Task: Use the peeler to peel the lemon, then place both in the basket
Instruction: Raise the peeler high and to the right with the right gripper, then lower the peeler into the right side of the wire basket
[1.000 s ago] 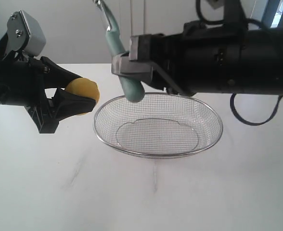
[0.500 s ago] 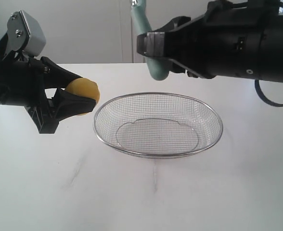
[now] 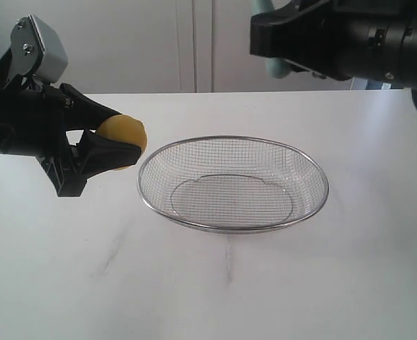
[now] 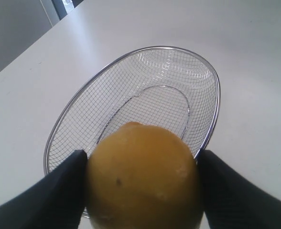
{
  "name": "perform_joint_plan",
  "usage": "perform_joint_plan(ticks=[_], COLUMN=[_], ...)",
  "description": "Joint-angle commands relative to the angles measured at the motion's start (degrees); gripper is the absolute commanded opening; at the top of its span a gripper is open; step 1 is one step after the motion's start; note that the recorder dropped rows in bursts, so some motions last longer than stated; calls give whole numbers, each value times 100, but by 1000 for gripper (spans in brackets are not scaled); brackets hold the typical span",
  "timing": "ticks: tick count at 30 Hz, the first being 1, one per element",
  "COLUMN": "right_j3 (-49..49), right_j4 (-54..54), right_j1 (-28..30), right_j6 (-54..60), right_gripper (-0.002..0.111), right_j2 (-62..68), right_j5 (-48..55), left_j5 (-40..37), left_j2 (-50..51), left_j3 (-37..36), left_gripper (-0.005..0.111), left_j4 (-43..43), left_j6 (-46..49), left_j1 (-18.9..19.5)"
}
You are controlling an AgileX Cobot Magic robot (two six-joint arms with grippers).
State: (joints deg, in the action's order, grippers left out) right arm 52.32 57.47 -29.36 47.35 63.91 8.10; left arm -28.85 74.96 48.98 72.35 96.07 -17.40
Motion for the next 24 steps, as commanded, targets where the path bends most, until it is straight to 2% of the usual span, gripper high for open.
perform_joint_plan(ticks=[1, 6, 13, 24], right_j3=[376, 897, 1457, 1566], right_j4=[-416, -1527, -3682, -3799], right_j1=[702, 1352, 1566, 1566], right_j6=[63, -460, -2184, -2287], right_gripper=[0, 0, 0, 0], right_j2=[229, 726, 1375, 2084], right_j5=[557, 1500, 2541, 3360], left_j5=[-120, -120, -75, -89], left_j2=[-34, -34, -34, -34], left_j3=[-34, -34, -34, -34], left_gripper=[0, 0, 0, 0], left_j4=[175, 175, 175, 175], left_j6=[-14, -14, -14, -14], left_j1=[12, 12, 12, 12])
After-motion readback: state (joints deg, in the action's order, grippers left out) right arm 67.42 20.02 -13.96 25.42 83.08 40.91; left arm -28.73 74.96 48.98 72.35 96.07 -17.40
